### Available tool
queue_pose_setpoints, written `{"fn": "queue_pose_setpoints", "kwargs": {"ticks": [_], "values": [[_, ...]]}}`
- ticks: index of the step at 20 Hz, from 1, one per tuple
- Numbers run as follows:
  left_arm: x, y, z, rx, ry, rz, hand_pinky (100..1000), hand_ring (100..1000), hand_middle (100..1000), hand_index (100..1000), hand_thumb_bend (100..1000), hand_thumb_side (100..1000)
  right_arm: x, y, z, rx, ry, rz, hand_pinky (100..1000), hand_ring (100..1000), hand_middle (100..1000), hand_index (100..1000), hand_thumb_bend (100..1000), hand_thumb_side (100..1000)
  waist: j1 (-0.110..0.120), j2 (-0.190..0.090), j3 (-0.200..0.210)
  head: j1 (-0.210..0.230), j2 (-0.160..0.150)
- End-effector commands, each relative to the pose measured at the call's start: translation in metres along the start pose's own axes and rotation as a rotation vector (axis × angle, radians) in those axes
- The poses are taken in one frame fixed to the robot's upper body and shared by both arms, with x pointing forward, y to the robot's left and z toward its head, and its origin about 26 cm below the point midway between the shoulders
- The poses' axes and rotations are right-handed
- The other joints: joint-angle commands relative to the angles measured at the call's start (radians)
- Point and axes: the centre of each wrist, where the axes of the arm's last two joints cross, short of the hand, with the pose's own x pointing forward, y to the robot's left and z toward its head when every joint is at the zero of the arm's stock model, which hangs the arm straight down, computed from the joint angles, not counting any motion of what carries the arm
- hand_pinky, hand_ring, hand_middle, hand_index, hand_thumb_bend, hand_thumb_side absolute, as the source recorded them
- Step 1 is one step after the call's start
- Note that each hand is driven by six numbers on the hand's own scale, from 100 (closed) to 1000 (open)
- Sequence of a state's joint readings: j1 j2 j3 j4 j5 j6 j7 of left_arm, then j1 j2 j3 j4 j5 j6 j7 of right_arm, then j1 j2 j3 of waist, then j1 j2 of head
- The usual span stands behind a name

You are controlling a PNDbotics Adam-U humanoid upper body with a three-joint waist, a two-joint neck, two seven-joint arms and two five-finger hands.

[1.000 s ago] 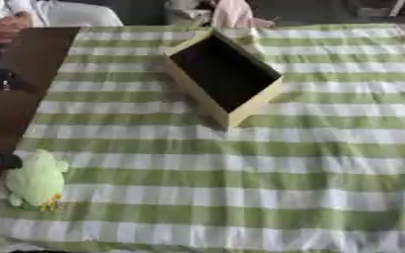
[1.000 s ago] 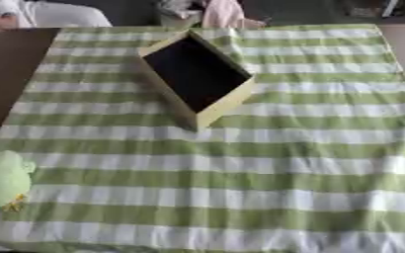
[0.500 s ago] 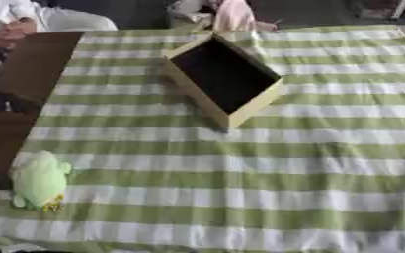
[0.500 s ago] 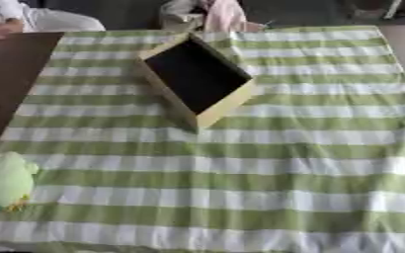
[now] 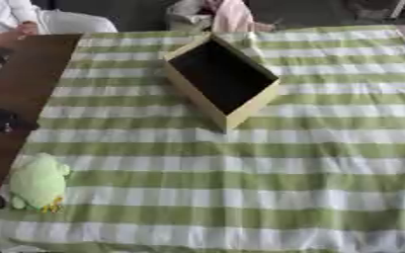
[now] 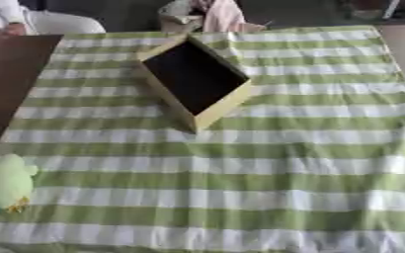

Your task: Pick up objects on the table and place them in the box.

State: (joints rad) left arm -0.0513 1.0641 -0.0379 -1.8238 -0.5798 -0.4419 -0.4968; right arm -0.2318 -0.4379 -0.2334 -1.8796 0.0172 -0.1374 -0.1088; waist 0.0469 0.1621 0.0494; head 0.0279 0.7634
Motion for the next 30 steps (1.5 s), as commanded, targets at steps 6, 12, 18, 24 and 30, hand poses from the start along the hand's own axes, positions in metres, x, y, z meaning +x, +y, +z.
{"fn": "queue_pose_setpoints", "kwargs": {"ticks": [6,12,18,24,30], "values": [[-0.006,0.0,0.005,-0.081,0.042,-0.086,816,872,894,1000,677,509,0.005,-0.005,-0.005,0.001,-0.019,0.016,676,687,623,831,100,1000,-0.002,-0.009,-0.003,0.009,0.007],[-0.006,-0.009,0.003,-0.114,0.046,-0.096,810,876,893,1000,648,482,0.005,-0.004,-0.005,-0.003,-0.016,0.009,675,686,622,831,100,1000,-0.001,-0.006,-0.007,0.01,0.007],[-0.006,-0.018,-0.002,-0.116,0.018,-0.081,792,872,887,1000,588,431,0.005,-0.003,-0.005,-0.002,-0.015,-0.002,674,684,620,830,100,1000,-0.002,-0.004,-0.018,0.018,0.007],[-0.009,-0.023,-0.003,-0.158,0.023,-0.072,795,878,897,1000,621,457,0.005,-0.001,-0.004,-0.004,-0.012,-0.013,672,682,619,829,100,1000,-0.002,0.0,-0.021,0.022,0.007],[-0.008,-0.028,-0.008,-0.14,0.022,-0.079,767,865,882,1000,567,442,0.004,0.001,-0.004,-0.001,-0.009,-0.023,671,681,618,830,100,1000,-0.004,0.002,-0.028,0.03,0.007]]}}
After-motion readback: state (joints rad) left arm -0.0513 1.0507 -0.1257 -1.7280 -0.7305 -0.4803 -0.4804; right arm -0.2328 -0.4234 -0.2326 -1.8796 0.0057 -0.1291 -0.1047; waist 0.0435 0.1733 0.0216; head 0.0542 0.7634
